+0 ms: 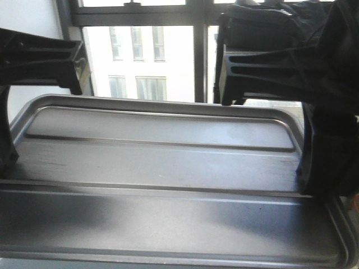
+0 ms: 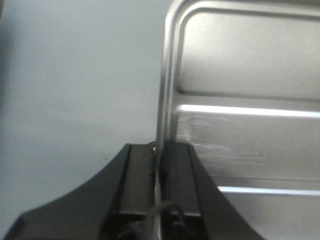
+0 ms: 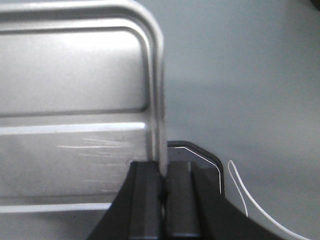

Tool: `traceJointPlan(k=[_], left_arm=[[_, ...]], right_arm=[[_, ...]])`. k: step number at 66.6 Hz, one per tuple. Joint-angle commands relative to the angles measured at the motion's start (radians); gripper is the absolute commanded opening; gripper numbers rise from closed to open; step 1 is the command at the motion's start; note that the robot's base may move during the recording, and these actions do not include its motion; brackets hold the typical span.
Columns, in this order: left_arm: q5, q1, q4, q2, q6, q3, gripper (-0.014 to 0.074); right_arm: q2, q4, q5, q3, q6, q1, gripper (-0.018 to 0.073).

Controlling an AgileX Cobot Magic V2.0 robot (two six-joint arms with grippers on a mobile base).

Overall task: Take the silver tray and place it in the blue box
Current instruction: 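Hold the tray in both grippers while the base drives away, then carry the tray with both grippers over the blue bin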

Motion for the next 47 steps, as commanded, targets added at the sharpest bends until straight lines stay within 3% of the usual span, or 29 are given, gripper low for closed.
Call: traceJointPlan(k=[1, 47], left_arm=[[-0.016, -0.009, 0.024, -0.025, -0.008, -0.029, -0.0009], [-0.016, -0.009, 0.024, -0.025, -0.008, -0.029, -0.0009]], right_arm=[[-0.026, -0.033, -0.042, -0.031, -0.002, 0.000, 0.0069], [-0.026, -0.033, -0.042, -0.031, -0.002, 0.000, 0.0069]])
